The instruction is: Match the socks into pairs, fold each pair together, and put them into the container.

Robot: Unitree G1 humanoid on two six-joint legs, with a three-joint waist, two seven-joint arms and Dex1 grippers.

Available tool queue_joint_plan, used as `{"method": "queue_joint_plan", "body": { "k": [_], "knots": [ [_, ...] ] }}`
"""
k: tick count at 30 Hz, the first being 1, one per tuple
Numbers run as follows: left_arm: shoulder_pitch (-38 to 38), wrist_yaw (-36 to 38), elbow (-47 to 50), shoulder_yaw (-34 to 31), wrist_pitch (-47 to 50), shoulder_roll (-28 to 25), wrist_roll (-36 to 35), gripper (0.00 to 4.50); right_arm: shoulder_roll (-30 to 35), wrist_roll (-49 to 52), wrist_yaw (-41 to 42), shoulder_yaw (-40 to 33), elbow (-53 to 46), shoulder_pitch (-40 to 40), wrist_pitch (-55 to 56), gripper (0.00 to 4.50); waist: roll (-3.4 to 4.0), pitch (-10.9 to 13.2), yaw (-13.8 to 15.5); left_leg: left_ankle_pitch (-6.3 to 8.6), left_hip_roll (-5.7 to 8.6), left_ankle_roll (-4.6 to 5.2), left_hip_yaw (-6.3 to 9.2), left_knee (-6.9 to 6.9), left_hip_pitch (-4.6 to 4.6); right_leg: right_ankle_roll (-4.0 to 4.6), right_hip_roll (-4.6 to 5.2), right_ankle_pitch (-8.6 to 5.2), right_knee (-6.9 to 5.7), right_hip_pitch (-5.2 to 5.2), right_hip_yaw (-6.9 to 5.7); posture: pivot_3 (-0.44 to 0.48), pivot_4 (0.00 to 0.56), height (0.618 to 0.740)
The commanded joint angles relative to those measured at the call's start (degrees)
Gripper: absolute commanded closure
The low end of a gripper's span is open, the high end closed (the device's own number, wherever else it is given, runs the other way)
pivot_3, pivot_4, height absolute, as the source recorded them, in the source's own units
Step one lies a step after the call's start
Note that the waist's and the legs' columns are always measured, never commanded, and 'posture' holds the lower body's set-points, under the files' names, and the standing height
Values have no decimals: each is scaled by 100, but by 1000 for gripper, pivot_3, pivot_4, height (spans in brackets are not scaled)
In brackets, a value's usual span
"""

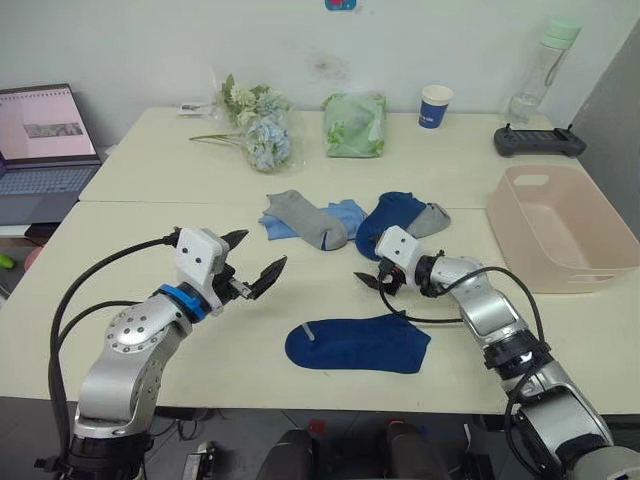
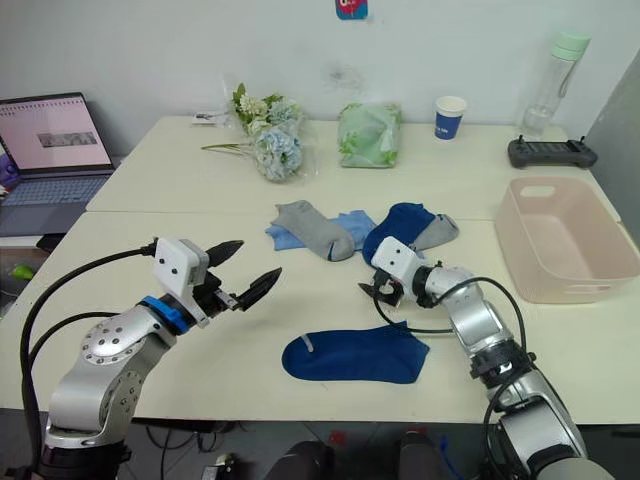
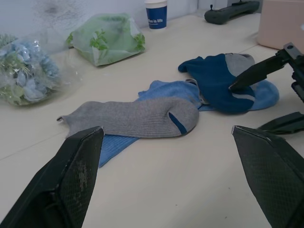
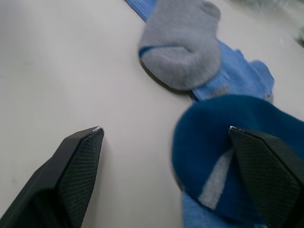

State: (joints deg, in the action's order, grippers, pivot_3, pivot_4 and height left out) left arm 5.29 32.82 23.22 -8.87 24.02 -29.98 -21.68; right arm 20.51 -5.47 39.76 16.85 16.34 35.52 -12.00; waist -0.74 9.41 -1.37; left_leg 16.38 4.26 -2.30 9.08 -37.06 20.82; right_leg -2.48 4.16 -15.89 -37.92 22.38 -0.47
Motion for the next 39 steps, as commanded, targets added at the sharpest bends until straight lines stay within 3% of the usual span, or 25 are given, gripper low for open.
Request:
{"method": "queue_joint_plan", "body": {
  "k": [1, 9, 11, 17, 27, 34, 39],
  "knots": [
    [27, -76, 337, -8, 14, 6, -53, 0, -151, 121, -60, -181, 24, 229, -248, 963, 0, 0, -17, 0, -2, 0, 1, 0, 0, 0, 0, 0, -1, 0, 2, 0, 150, 740],
    [-97, -118, 400, -49, 1, 34, -93, 0, -137, 182, 58, -264, 59, 327, -246, 3902, 0, 0, -21, 0, -2, 0, 0, 1, -1, 0, 0, 0, -3, 2, 2, 0, 150, 740],
    [-129, -118, 406, -40, -22, 42, -90, 0, -138, 180, 67, -280, 30, 338, -299, 4462, 0, 0, -22, 0, -3, 0, 2, 1, -1, 0, 0, 0, -4, 2, 2, 0, 150, 740],
    [-182, -73, 450, -88, 220, -11, -279, 0, -43, 358, 407, -307, -366, 279, -371, 4462, 1, 0, -24, 0, -3, 0, 1, 1, -1, 0, 0, 0, -4, 2, 3, 0, 150, 740],
    [-61, -125, 286, -226, 339, -83, -358, 0, 1190, 1563, 2785, -42, -2738, -609, -437, 4462, 1, 1, -3, 1, -1, 1, 11, 0, 3, -1, 2, 0, 4, -5, -1, 0, 150, 740],
    [28, -79, 221, -143, 501, -41, -498, 0, 1676, 2045, 3200, -68, -3359, -978, -719, 4462, 0, 1, -13, 1, -9, 1, 12, 1, -1, -1, 2, -1, 3, -7, -1, 0, 150, 740],
    [161, -35, 106, -88, 551, -65, -490, 0, 1629, 1985, 2972, -34, -3332, -1022, -728, 4462, 0, 1, -9, 1, -6, 1, 11, 0, 0, -1, 2, -1, 3, -7, -3, 0, 150, 740]
  ]
}}
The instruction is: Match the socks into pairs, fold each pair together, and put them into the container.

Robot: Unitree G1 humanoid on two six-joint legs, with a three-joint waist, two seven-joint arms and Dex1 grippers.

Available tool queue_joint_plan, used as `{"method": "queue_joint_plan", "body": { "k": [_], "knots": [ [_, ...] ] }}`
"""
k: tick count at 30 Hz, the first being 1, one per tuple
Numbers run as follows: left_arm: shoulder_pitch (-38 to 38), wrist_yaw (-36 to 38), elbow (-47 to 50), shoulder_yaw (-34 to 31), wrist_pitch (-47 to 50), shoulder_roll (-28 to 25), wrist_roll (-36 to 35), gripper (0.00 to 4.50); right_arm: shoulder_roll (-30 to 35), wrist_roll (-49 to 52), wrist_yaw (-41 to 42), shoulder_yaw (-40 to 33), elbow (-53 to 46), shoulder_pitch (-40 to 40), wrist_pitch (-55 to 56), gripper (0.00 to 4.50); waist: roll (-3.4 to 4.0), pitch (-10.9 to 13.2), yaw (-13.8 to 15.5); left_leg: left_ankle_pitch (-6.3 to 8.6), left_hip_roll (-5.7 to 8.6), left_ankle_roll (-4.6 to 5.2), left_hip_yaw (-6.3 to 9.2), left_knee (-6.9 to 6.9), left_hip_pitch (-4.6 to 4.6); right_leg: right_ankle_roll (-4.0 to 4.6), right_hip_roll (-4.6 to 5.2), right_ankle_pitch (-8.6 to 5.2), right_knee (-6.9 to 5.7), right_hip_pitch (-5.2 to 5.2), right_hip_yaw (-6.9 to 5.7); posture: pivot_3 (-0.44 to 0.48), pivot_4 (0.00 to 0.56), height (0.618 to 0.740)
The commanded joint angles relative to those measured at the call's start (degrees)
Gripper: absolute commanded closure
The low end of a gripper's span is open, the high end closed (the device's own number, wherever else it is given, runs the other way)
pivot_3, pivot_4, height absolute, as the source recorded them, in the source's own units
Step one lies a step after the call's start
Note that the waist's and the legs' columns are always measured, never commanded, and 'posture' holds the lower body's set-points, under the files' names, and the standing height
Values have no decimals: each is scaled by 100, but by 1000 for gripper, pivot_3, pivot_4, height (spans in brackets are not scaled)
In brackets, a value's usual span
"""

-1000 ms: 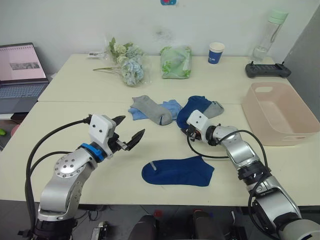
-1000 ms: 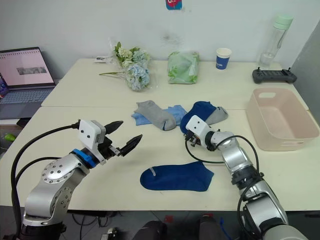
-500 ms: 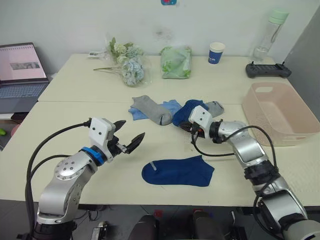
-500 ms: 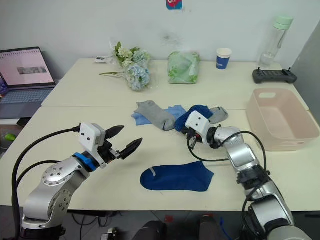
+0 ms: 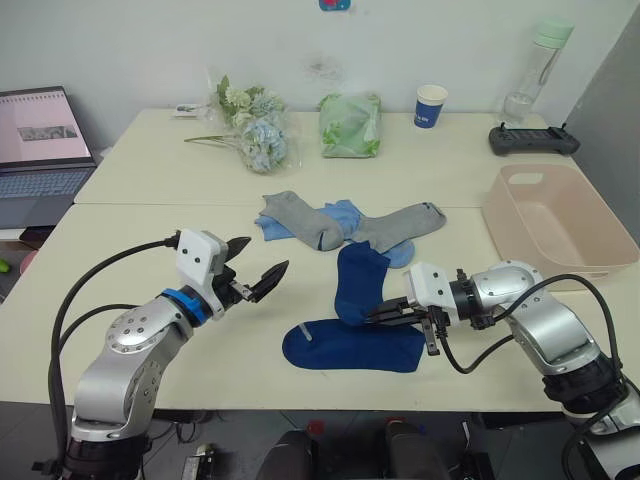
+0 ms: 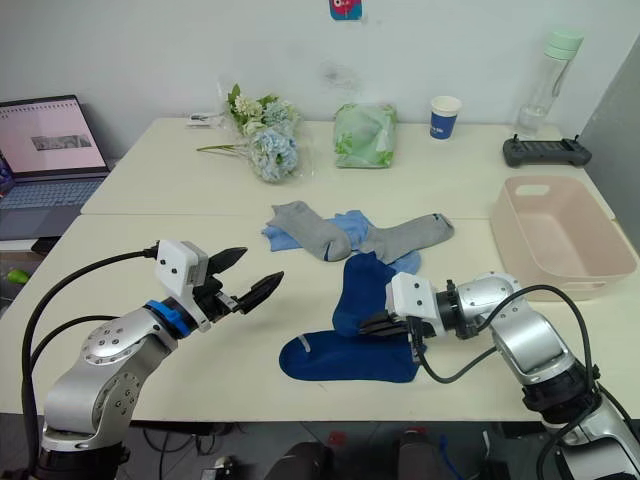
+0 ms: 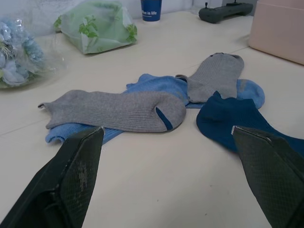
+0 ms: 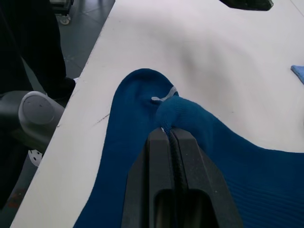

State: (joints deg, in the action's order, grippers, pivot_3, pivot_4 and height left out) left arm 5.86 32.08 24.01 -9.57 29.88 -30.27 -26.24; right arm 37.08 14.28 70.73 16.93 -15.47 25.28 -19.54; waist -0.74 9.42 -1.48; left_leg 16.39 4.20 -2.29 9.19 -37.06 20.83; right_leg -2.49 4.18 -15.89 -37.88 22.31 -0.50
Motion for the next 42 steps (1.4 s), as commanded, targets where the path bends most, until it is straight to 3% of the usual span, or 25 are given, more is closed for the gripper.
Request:
{"method": "queue_joint_plan", "body": {
  "k": [1, 12, 21, 25, 30, 38, 42],
  "knots": [
    [118, 46, 14, -21, -26, -33, -53, 0, -45, -4, -161, -51, -110, 5, 69, 4462, 0, 0, 2, 0, 0, 0, 1, 0, 0, 0, 0, 0, 0, 0, 0, 0, 150, 740],
    [-182, 330, 132, 102, -200, -105, 5, 0, 31, 630, -172, -141, -560, -135, -554, 4462, 0, 0, 20, 0, 0, 0, 3, 1, 2, 0, 2, 0, 6, 0, 4, 0, 150, 740],
    [116, 512, -256, 431, -74, -181, 168, 0, 939, 502, 526, 17, -977, -505, -244, 4462, -2, 1, 77, 1, 2, 1, 1, 1, 3, -1, 2, 0, 9, -3, -3, 0, 150, 740],
    [934, 736, -1185, 1113, -356, -2, 601, 0, 725, 361, 323, 111, -816, -550, -74, 4462, -5, 1, 115, 0, 2, 1, 0, 0, 2, -1, 0, 0, 7, -4, -9, 0, 150, 740],
    [1892, 854, -2306, 1521, -759, 302, 1001, 0, 633, 364, 173, 50, -798, -568, -149, 4462, -9, 3, 142, 0, 10, 0, -2, -3, 5, -2, -1, 0, 13, -3, -12, 0, 150, 740],
    [2416, 1225, -3031, 1768, -1021, 504, 1214, 0, 328, 583, -131, 128, -924, -441, -671, 4462, -10, 4, 120, -1, 4, -1, 1, -5, 4, -2, 2, 0, 5, 0, -11, 0, 150, 740],
    [1990, 1375, -2294, 1542, -773, 220, 1011, 0, 644, 1009, 127, -97, -1157, -413, -1168, 3494, -10, 4, 119, 0, 6, -1, 3, -4, 8, -3, 2, 0, 9, 3, -9, 0, 150, 740]
  ]
}}
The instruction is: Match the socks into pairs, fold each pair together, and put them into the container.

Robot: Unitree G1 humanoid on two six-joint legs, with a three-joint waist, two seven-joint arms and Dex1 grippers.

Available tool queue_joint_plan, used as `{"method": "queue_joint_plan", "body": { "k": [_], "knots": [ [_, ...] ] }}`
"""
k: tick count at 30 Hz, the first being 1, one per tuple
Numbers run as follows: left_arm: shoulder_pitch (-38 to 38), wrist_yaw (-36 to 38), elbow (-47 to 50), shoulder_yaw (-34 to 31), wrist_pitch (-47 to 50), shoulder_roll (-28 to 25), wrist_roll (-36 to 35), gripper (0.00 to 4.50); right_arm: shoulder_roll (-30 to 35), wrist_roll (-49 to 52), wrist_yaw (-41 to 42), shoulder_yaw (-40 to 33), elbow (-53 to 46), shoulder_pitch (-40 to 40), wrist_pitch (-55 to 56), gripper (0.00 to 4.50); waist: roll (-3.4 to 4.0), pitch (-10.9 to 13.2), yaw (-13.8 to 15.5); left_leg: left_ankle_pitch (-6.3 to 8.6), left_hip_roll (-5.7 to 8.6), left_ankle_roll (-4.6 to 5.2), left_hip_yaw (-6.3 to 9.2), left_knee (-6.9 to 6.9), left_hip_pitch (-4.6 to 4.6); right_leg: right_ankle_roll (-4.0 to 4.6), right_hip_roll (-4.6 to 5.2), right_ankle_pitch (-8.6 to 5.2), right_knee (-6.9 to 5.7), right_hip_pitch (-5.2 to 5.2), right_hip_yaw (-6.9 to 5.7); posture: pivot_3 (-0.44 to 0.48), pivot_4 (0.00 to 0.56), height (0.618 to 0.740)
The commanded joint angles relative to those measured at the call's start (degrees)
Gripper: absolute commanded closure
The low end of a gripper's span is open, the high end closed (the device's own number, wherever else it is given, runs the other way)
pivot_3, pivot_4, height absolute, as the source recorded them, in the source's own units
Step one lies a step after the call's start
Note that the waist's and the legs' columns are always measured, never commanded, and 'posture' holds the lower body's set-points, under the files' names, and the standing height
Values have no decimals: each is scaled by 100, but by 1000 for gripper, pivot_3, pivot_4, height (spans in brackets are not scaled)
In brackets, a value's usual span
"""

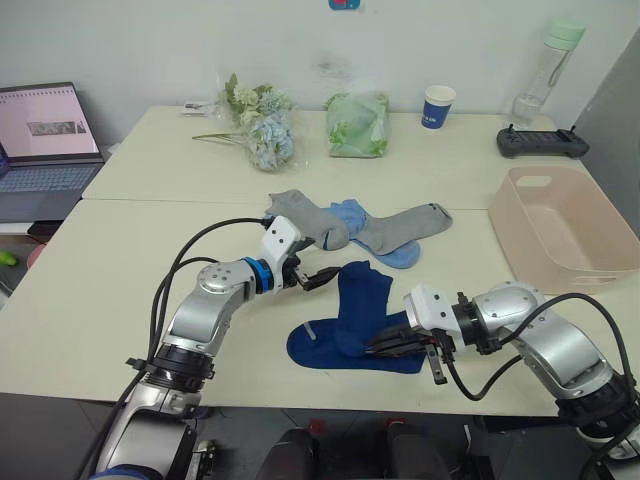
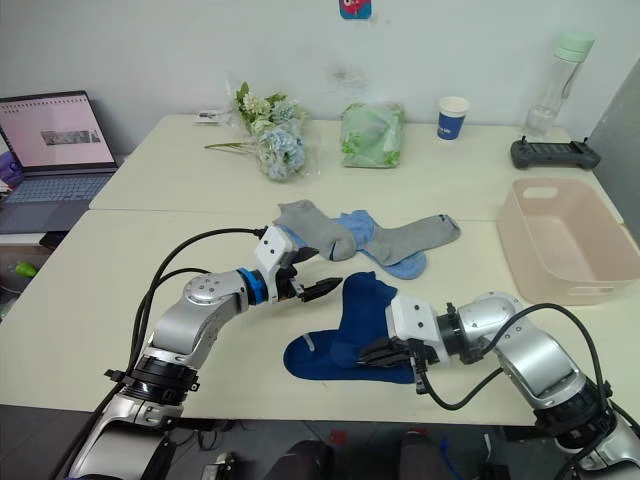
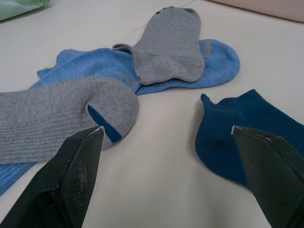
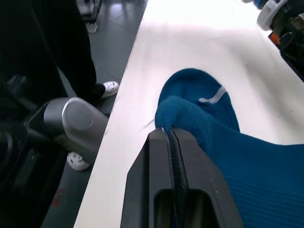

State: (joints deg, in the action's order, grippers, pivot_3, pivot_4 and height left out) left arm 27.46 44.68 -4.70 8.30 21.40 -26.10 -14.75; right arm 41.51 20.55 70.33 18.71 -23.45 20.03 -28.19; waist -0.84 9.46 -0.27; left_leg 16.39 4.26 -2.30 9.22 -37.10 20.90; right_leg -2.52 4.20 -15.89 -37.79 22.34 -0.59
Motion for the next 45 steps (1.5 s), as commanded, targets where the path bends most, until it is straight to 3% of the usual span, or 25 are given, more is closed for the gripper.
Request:
{"method": "queue_joint_plan", "body": {
  "k": [1, 4, 7, 10, 14, 16, 21, 26, 29, 37, 42, 45],
  "knots": [
    [-339, 147, 800, -320, 132, -305, -197, 0, 216, 647, 153, -402, -400, 212, -583, 3187, 0, 0, -11, 0, 0, 0, -1, 1, 0, 0, 1, 0, 2, 0, 2, 0, 150, 740],
    [-841, 143, 1473, -617, 251, -558, -367, 0, 291, 1442, 148, -704, -456, 558, -1476, 2118, 1, 0, -49, 0, -2, 1, 0, 3, -4, 1, 3, 0, 2, -1, 6, 0, 150, 740],
    [-1925, 421, 2800, -960, 670, -1068, -858, 0, -106, 1212, -132, -726, 447, 1285, -1335, 1104, 0, 1, -127, 0, -12, 1, 4, 4, -5, 4, 0, 2, -3, -2, 11, 0, 150, 740],
    [-2454, 406, 3505, -1025, 1110, -1321, -1161, 0, -476, 264, -403, -346, 1407, 1667, -347, 1104, 0, 1, -118, 1, -12, 2, 2, 7, -9, 5, -1, 2, -7, -2, 12, 0, 150, 740],
    [-3138, 87, 4349, -857, 2058, -1337, -1760, 0, -1298, -973, -714, 247, 3631, 2421, 1217, 1104, 2, 2, -129, 1, -2, 2, -4, 6, -7, 4, -1, 1, -6, -2, 12, 0, 150, 740],
    [-3237, -54, 4464, -803, 2302, -1300, -1885, 0, -1447, -1219, -574, 377, 4167, 2580, 1632, 1104, 3, 3, -119, 0, 1, 2, -11, 5, -7, 4, -1, 1, -8, 1, 14, 0, 150, 740],
    [-3434, -913, 4296, -875, 3401, -447, -2788, 0, -1979, -1770, -484, 547, 5783, 3188, 2394, 1104, 8, 5, -137, 0, -3, 1, -7, 3, -8, 5, -2, 2, -9, 1, 14, 0, 150, 740],
    [-3613, -1021, 4422, -779, 3447, -488, -2740, 0, -2250, -2080, -432, 529, 6687, 3424, 2882, 1104, 8, 4, -145, -1, -11, -2, -3, 6, -11, 7, -7, 2, -17, 3, 17, 0, 150, 740],
    [-3688, -971, 4444, -884, 3364, -698, -2710, 0, -2350, -2175, -346, 484, 7009, 3505, 3079, 1659, 10, 4, -145, -1, -9, -2, -8, 6, -10, 7, -6, 2, -14, 3, 20, 0, 150, 740],
    [-3804, -883, 4461, -926, 3123, -969, -2702, 0, -2265, -2128, -93, 196, 6960, 3513, 3168, 4489, 12, 4, -145, -1, -7, -2, -10, 6, -12, 9, -6, 3, -14, 3, 24, 0, 150, 740],
    [-3801, -766, 4412, -1143, 3004, -1094, -2820, 0, -1927, -1740, 162, -156, 5760, 3174, 2325, 4489, 15, 6, -139, -1, -7, -2, -8, 6, -9, 9, -5, 3, -13, 5, 28, 0, 150, 740],
    [-3359, -732, 4022, -1221, 2825, -1068, -2692, 0, -1720, -1422, 3, -459, 4624, 2778, 1486, 4489, 17, 7, -129, -1, -9, -2, -5, 7, -7, 9, -3, 3, -13, 5, 24, 0, 150, 740]
  ]
}}
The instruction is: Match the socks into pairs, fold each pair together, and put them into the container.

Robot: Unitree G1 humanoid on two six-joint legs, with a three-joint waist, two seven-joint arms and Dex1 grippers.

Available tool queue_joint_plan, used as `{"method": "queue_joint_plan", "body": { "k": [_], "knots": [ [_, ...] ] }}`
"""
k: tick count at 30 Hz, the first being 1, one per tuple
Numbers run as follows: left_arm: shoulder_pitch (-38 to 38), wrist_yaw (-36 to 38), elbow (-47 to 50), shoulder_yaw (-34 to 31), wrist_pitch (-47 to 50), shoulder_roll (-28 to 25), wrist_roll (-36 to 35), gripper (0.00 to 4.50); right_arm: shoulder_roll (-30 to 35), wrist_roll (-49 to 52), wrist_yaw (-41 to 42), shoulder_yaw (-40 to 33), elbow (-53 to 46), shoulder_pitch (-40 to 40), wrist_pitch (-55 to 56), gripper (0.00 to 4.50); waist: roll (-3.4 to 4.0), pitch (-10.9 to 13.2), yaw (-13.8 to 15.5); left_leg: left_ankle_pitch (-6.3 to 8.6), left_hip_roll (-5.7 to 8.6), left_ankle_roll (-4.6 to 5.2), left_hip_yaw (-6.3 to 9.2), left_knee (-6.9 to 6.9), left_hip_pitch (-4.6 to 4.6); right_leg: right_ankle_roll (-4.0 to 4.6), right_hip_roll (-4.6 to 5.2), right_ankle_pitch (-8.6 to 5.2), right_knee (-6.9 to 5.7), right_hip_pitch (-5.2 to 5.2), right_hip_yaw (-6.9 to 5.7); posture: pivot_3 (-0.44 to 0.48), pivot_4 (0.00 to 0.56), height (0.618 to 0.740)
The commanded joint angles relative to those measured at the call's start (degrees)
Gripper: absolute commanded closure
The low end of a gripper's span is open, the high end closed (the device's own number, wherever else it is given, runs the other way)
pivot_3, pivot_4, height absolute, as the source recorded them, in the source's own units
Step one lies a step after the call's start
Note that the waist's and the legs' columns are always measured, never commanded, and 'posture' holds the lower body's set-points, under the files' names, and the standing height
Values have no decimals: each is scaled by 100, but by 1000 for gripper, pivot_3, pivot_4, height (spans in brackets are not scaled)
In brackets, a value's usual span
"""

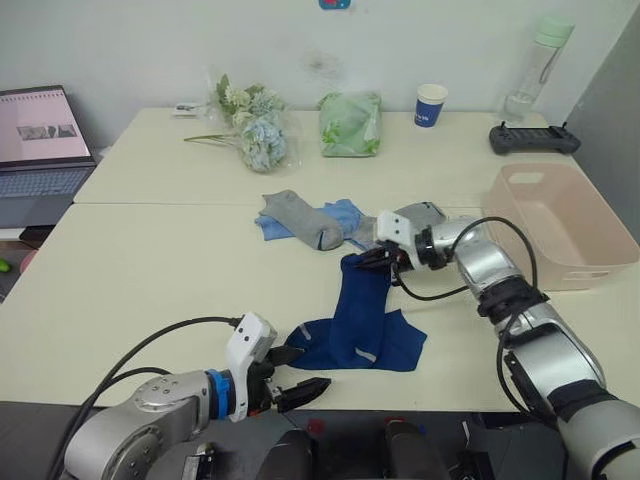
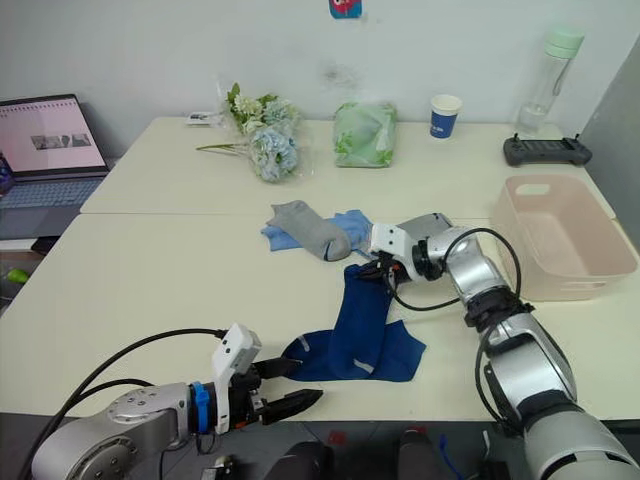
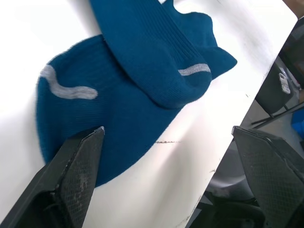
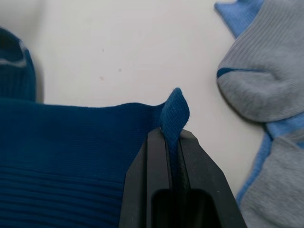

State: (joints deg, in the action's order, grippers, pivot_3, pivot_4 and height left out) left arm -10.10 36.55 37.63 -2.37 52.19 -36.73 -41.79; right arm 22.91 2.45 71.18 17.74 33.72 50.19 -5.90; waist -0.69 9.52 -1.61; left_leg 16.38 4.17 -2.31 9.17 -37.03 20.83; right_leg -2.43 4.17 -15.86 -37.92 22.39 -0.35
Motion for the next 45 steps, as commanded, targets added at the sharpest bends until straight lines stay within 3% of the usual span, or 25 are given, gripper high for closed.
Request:
{"method": "queue_joint_plan", "body": {
  "k": [1, 11, 15, 19, 30, 38, 45],
  "knots": [
    [552, 94, -347, -137, -289, 12, 50, 0, 165, 449, -169, -424, -1350, -326, -965, 4489, 3, 2, 15, 0, 1, 0, 0, 0, 0, 0, 0, 0, 0, 0, -1, 0, 150, 740],
    [2908, 625, -2401, 930, -922, 644, 851, 0, -2, 951, -1023, -858, -2740, -837, -2226, 4489, 2, 1, 3, 0, 10, 0, -1, -4, 5, -1, 2, 0, 4, 0, -14, 0, 150, 740],
    [3226, 950, -2637, 1341, -1009, 744, 1054, 0, 16, 1045, -1212, -886, -2991, -905, -2426, 4489, 2, 0, -25, 0, 10, 0, -4, -3, 6, -2, 4, 1, 3, 6, -13, 0, 150, 740],
    [3175, 1089, -2632, 1536, -974, 644, 1249, 889, 98, 1153, -1383, -975, -3187, -956, -2600, 4500, 3, 0, -24, -1, 7, -2, -2, -2, 6, -2, 3, 1, -9, 16, -9, 0, 150, 740],
    [3046, 1153, -2529, 1280, -994, 493, 1261, 4473, 166, 1723, -1911, -1437, -3773, -1109, -3409, 4500, 2, 1, -14, -2, 8, -2, -1, -2, 9, -2, 3, 1, -9, 18, -8, 0, 150, 740],
    [3042, 1071, -2255, 703, -1108, 439, 1146, 4473, 275, 2256, -2146, -1622, -4350, -1347, -4082, 4500, 2, 1, -7, -2, 8, -2, -1, -2, 9, -2, 3, 1, -8, 19, -7, 0, 150, 740],
    [3189, 2119, -1491, 462, -452, -670, 420, 4473, 292, 3079, -2922, -2106, -5658, -2072, -5480, 4500, 4, 0, -4, -1, 6, -1, 1, 0, 18, -2, 3, 0, -8, 24, -2, 0, 150, 740]
  ]
}}
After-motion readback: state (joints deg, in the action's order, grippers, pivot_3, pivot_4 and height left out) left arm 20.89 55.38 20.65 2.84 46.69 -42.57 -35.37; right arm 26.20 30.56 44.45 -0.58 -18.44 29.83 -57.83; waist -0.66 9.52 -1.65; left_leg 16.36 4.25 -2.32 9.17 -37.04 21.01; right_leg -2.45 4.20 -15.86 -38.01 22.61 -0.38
